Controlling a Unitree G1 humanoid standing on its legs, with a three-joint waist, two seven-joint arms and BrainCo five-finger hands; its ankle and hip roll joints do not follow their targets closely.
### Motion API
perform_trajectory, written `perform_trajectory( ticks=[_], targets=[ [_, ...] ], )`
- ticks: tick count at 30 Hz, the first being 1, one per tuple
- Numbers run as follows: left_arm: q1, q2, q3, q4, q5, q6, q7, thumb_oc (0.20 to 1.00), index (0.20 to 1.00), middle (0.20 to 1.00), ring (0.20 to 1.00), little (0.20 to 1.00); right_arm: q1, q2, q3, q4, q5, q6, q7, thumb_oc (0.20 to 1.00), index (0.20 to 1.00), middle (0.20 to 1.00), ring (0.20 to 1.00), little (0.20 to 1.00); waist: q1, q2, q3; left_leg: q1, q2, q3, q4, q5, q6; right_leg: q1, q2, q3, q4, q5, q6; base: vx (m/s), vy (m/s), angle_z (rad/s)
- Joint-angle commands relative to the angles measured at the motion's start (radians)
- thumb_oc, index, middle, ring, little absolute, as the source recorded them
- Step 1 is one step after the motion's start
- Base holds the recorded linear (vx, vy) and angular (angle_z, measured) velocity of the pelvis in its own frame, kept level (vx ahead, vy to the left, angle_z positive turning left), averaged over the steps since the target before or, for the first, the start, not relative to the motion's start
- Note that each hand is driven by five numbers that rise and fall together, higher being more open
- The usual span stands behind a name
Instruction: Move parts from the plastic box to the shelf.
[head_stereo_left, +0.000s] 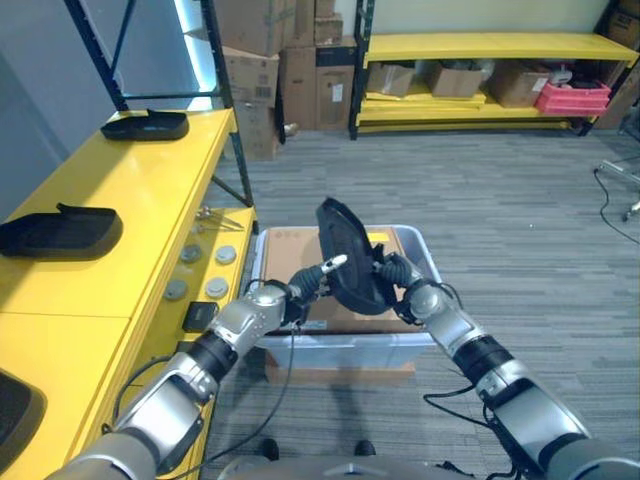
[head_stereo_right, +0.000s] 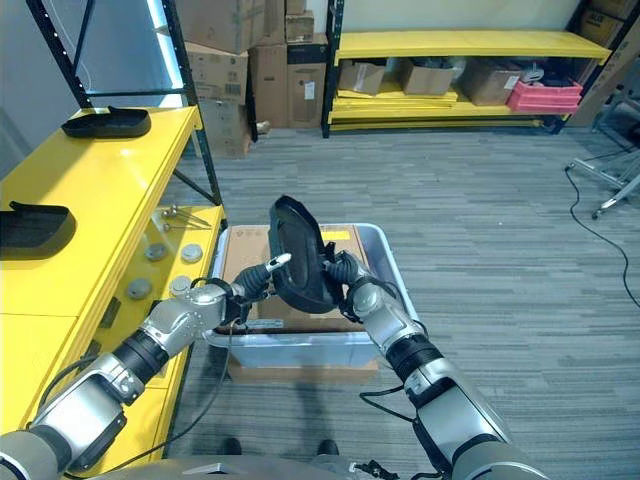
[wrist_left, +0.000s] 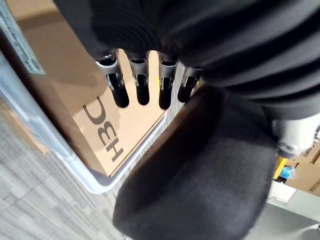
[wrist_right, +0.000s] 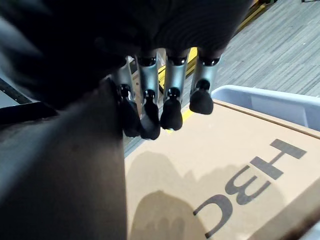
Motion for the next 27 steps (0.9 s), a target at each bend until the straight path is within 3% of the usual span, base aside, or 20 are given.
perform_trajectory(
  ticks=[1, 10, 18, 19, 20, 22, 27],
  targets=[
    [-0.053, -0.059, 0.001, -0.007, 0.039, -0.074, -0.016, 0.2, 0.2, 0.2, 0.2, 0.2, -0.109, 0.029, 0.066, 0.016, 0.008, -0.058, -0.008, 0.2, 0.2, 0.2, 0.2, 0.2, 0.029, -0.023, -0.052, 0.003, -0.043, -0.024, 0.008, -0.075, 0.037, -0.01, -0.004, -0.019, 0.054, -0.053, 0.022, 0.0, 0.0, 0.0],
    [-0.033, -0.083, -0.008, -0.009, -0.011, -0.079, 0.009, 0.2, 0.2, 0.2, 0.2, 0.2, -0.102, 0.056, 0.06, 0.035, 0.064, -0.053, -0.055, 0.2, 0.2, 0.2, 0.2, 0.2, 0.035, -0.022, -0.048, 0.011, -0.042, -0.031, 0.004, -0.077, 0.04, -0.001, -0.005, -0.027, 0.054, -0.058, 0.021, 0.0, 0.0, 0.0],
    [-0.027, -0.103, -0.015, -0.008, -0.021, -0.163, 0.041, 0.2, 0.2, 0.2, 0.2, 0.2, -0.091, 0.084, 0.038, 0.074, 0.194, -0.073, -0.127, 0.2, 0.2, 0.2, 0.2, 0.2, 0.037, -0.021, -0.048, 0.016, -0.041, -0.03, 0.003, -0.078, 0.04, 0.003, -0.005, -0.031, 0.055, -0.06, 0.018, 0.0, 0.0, 0.0],
    [-0.026, -0.102, -0.012, -0.008, -0.022, -0.175, 0.052, 0.2, 0.2, 0.2, 0.2, 0.2, -0.088, 0.088, 0.032, 0.077, 0.233, -0.073, -0.144, 0.391, 0.391, 0.391, 0.391, 0.391, 0.037, -0.021, -0.049, 0.016, -0.041, -0.03, 0.003, -0.078, 0.04, 0.004, -0.004, -0.031, 0.054, -0.059, 0.018, 0.0, 0.0, 0.0],
    [-0.027, -0.105, -0.009, -0.007, -0.018, -0.183, 0.064, 0.2, 0.2, 0.2, 0.2, 0.2, -0.084, 0.095, 0.022, 0.082, 0.255, -0.072, -0.161, 1.0, 1.0, 1.0, 1.0, 1.0, 0.038, -0.021, -0.048, 0.016, -0.041, -0.03, 0.003, -0.078, 0.04, 0.004, -0.005, -0.032, 0.055, -0.059, 0.018, 0.0, 0.0, 0.0],
    [-0.028, -0.105, 0.008, 0.005, -0.004, -0.217, 0.098, 0.2, 0.2, 0.2, 0.2, 0.2, -0.071, 0.107, -0.017, 0.113, 0.333, -0.113, -0.237, 1.0, 1.0, 1.0, 1.0, 1.0, 0.04, -0.019, -0.049, 0.019, -0.041, -0.029, 0.003, -0.079, 0.04, 0.007, -0.004, -0.033, 0.053, -0.058, 0.016, 0.0, 0.0, 0.0],
    [-0.007, -0.073, 0.072, 0.007, 0.031, -0.261, 0.118, 0.2, 0.2, 0.2, 0.2, 0.2, -0.014, 0.087, -0.108, 0.13, 0.397, -0.192, -0.301, 1.0, 1.0, 1.0, 1.0, 1.0, 0.042, -0.013, -0.052, 0.018, -0.046, -0.03, 0.003, -0.08, 0.043, 0.006, -0.007, -0.034, 0.05, -0.058, 0.017, 0.0, 0.015, 0.0]
  ],
)
